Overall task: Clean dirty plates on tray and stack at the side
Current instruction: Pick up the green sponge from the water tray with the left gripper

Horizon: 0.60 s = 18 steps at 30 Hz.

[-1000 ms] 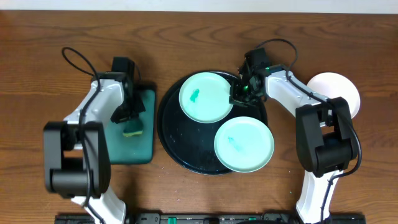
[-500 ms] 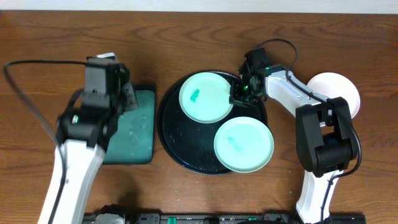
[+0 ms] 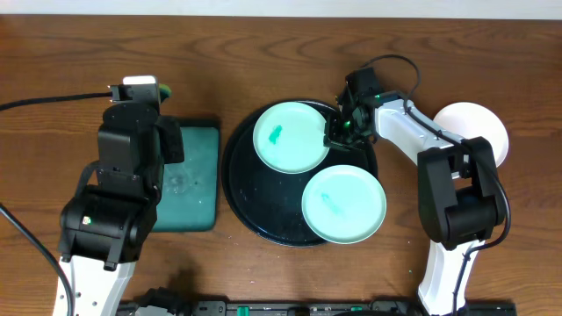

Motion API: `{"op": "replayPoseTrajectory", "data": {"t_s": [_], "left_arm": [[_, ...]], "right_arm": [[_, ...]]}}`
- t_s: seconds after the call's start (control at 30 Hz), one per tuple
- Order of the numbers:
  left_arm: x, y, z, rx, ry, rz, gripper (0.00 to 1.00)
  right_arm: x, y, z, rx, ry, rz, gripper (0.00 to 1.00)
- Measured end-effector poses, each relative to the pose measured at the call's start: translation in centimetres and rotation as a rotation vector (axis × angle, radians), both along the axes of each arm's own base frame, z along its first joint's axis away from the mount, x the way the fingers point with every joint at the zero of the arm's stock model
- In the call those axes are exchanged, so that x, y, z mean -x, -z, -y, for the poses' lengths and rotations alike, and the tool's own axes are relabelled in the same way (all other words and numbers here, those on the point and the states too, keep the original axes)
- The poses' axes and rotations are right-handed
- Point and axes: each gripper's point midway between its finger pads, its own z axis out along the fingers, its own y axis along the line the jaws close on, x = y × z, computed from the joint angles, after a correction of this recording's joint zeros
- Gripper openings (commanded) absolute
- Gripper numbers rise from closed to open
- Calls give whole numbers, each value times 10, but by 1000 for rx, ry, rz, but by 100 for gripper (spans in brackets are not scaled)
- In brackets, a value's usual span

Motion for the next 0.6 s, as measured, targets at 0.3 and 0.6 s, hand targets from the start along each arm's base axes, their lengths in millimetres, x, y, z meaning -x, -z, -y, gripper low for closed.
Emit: {"op": "replayPoseTrajectory", "data": {"t_s": [0.3, 0.6], "left_arm": [[0, 0, -1, -21, 5, -2, 7], [0, 0, -1, -21, 5, -3, 7]], "right_arm": [[0, 0, 0, 0, 0, 0, 1], [0, 0, 0, 0, 0, 0, 1]]}}
